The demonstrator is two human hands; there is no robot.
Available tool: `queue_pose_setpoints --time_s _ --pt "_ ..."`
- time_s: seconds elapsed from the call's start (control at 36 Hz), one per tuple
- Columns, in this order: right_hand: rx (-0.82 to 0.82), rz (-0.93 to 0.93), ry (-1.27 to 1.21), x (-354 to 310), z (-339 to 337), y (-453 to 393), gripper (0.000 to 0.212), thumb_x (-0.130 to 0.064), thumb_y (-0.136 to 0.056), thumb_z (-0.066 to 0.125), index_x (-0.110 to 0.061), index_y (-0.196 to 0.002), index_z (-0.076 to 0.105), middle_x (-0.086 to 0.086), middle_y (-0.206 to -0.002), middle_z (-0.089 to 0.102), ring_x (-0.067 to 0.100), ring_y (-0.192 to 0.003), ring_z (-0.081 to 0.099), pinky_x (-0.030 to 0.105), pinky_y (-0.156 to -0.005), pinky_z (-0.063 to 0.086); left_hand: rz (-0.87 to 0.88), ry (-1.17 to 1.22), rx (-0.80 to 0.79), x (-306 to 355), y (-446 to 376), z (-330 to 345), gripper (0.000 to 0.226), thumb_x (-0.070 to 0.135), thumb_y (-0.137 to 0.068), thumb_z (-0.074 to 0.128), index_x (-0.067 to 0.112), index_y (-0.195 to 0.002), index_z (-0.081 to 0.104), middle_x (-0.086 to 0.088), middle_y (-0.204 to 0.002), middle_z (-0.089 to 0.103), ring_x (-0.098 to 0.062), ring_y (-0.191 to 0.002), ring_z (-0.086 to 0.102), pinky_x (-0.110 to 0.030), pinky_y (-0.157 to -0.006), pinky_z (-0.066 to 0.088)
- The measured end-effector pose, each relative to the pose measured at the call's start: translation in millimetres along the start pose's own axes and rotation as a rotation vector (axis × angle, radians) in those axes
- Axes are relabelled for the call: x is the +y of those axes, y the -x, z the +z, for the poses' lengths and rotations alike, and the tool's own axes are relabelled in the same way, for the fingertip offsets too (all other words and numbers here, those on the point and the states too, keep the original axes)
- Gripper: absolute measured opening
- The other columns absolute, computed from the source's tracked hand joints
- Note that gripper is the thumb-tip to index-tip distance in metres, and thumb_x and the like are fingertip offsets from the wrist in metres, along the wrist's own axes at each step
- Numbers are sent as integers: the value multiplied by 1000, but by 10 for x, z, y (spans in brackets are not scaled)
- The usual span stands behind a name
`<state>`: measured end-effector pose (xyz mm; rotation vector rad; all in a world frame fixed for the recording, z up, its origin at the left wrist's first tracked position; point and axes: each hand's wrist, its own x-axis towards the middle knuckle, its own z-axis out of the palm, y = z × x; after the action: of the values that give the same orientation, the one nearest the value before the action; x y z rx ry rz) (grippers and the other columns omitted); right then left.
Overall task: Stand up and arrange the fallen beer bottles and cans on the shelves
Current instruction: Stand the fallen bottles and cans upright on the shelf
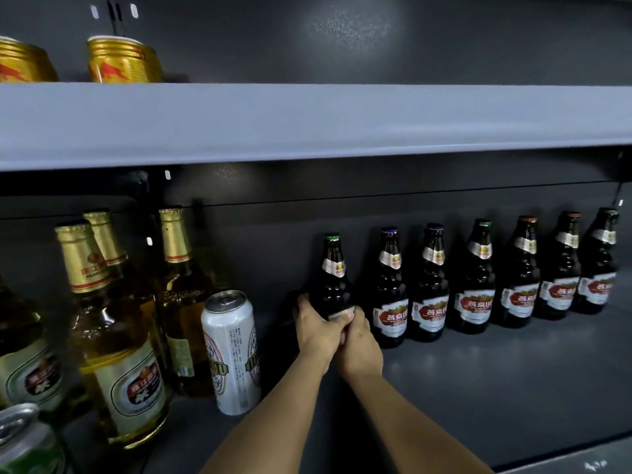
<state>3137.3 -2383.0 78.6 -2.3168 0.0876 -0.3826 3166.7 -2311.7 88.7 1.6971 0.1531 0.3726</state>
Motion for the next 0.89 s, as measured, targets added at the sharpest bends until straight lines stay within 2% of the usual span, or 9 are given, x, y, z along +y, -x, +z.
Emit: queue_pose_setpoints --time_s 0.06,0.14,0.22,0.36,0.53,0.69,0.89 --pt "-22 -11 20 31 -23 27 56 -28 -95 54 -17 -144 28 5 -133 50 24 -109 59 33 -77 46 5 -51 -5 -3 12 -12 80 24 -62 89 21 -129 45 -3 -124 53 -22 -115 57 -43 -95 52" --pt "-65 -14 53 94 -91 94 61 -33 -94 56 -17 -145 27 6 -137 46 24 -115 56 33 -81 45 1 -88 -14 20 101 -58 82 21 -69 86 17 -137 40 -4 -131 50 -23 -122 52 -40 -102 47" --pt "-112 -27 94 167 -189 183 70 -36 -91 62 -15 -147 26 5 -141 42 23 -122 52 32 -82 44 -2 -210 -6 19 264 -127 80 27 -78 79 16 -143 35 -8 -138 45 -25 -127 48 -37 -106 41" --pt "-172 -39 130 259 -406 386 66 -37 -94 59 -14 -146 27 6 -144 40 24 -128 46 33 -93 42 12 -430 -10 33 680 -252 61 39 -90 64 13 -140 39 -13 -140 44 -28 -127 46 -37 -104 40" --pt "-266 -155 226 289 -638 781 61 -37 -96 55 -13 -146 29 10 -148 38 29 -134 37 38 -103 38 50 -563 43 169 1339 -470 54 39 -96 55 12 -141 41 -11 -141 43 -26 -130 43 -34 -104 37" --pt "-357 -354 304 47 -638 1349 53 -44 -96 50 -15 -138 36 9 -142 43 30 -131 39 40 -101 38 12 -737 137 257 2025 -1037 55 44 -98 48 16 -144 38 -9 -143 40 -28 -131 40 -39 -107 35" --pt "-390 -604 294 -520 -339 2237 53 -46 -97 45 -21 -143 34 2 -145 41 24 -132 40 35 -104 35 -169 -930 287 163 2866 -2155 54 44 -99 45 15 -144 36 -9 -144 38 -28 -133 36 -38 -108 33"
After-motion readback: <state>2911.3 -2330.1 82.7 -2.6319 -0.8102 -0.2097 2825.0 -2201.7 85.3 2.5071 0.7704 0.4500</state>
